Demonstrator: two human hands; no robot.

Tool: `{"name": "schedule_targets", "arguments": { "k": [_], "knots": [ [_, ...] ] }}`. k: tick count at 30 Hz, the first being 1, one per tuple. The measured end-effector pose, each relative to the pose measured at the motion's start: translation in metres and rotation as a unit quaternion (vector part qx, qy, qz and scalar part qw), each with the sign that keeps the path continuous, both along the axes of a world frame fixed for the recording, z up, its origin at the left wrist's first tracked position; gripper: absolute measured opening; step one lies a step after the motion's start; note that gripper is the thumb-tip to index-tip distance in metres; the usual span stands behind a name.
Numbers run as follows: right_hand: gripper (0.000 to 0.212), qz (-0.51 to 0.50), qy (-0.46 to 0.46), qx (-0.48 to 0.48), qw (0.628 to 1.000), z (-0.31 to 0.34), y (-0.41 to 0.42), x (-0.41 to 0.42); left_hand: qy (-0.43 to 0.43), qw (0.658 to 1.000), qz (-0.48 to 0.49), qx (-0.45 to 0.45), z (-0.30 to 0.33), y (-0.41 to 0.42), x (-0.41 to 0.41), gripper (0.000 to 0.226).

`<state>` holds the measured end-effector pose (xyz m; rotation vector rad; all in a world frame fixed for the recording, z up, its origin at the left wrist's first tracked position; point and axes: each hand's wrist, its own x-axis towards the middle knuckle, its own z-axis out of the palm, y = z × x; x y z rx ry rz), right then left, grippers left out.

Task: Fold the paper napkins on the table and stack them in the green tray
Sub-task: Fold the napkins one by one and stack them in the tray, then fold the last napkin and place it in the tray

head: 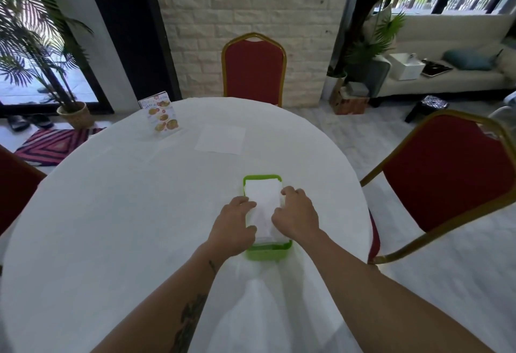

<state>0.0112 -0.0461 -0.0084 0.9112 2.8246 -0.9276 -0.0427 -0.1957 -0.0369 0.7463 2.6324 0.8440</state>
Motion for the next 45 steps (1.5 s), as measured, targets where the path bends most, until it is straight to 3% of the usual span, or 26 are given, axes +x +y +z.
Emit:
{"name": "schedule_targets", "arguments": {
  "k": [3,8,13,18,28,38,45],
  "knots": [
    [0.051,0.11,0.02,0.119,0.987,-0.008,-0.003,-0.001,0.01,1.0,-0.01,-0.02,-0.004,0.002,0.0,0.06],
    [0.049,0.257,-0.105,0.191,0.942,-0.021,-0.001,0.005,-0.009,0.999,-0.016,-0.037,-0.006,0.004,-0.007,0.052],
    [0.042,0.235,-0.092,0.172,0.952,-0.013,0.006,-0.011,-0.039,0.997,0.042,0.043,-0.001,0.002,-0.024,0.035],
    [0.05,0.193,-0.053,0.093,0.975,-0.003,0.024,-0.041,-0.038,0.988,0.114,0.093,0.008,0.006,-0.053,0.026],
    [0.05,0.18,-0.041,0.03,0.982,0.011,0.06,-0.138,-0.049,0.975,0.19,0.101,0.019,0.023,-0.131,0.028],
    [0.059,0.181,-0.081,-0.092,0.976,-0.037,0.09,-0.254,-0.036,0.981,0.185,-0.035,-0.022,0.039,-0.239,0.04],
    [0.065,0.168,-0.077,-0.073,0.98,-0.069,0.095,-0.307,-0.065,0.968,0.134,-0.204,-0.052,0.056,-0.284,0.071]
  ]
}}
